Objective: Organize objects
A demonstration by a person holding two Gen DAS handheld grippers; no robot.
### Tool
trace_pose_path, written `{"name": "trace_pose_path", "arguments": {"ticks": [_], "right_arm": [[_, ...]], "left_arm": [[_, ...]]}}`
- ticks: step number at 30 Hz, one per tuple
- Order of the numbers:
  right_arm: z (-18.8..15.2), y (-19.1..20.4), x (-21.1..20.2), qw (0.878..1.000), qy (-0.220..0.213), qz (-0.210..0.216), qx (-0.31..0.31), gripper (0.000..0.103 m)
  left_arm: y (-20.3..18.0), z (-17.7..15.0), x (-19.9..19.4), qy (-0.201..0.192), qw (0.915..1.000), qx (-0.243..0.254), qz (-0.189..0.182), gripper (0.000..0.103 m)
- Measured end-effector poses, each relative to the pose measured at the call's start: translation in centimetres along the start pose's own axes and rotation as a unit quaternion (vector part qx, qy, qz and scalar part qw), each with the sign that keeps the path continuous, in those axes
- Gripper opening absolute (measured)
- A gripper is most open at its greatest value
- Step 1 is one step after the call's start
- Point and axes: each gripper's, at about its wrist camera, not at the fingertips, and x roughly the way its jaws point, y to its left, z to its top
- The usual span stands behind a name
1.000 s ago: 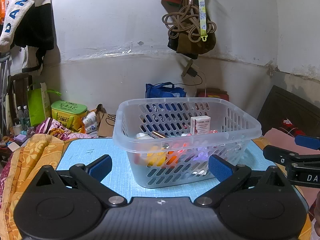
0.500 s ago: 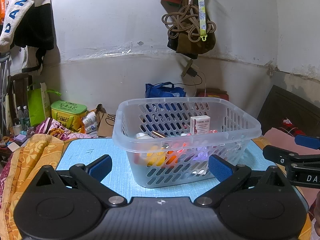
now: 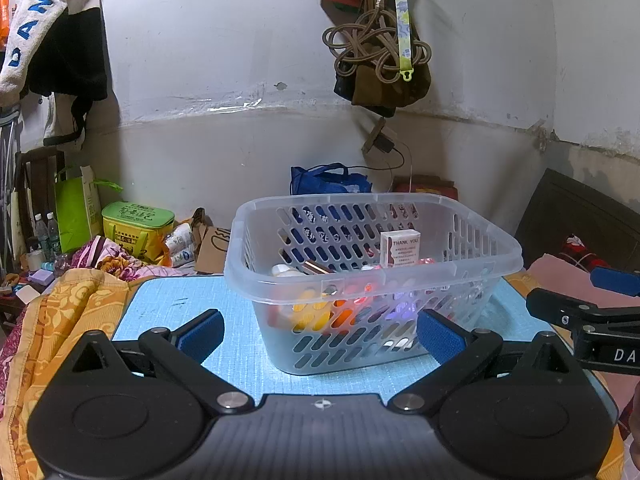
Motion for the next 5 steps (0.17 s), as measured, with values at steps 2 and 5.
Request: {"name": "trace_pose_path", "arguments": {"ticks": [2,5], "right_arm": [[-0.03,0.0,-0.02,1.0,0.0,0.001,0.0,0.103],[-0.01,0.0,-0.01,1.0,0.0,0.0,-0.001,0.103]], "left_arm": [[-0.04,-0.01,0.05,0.002,1.0,0.002,-0.003,0.103],[-0.11,-0.05,-0.03,-0.003,1.0,0.002,0.001,0.103]]}}
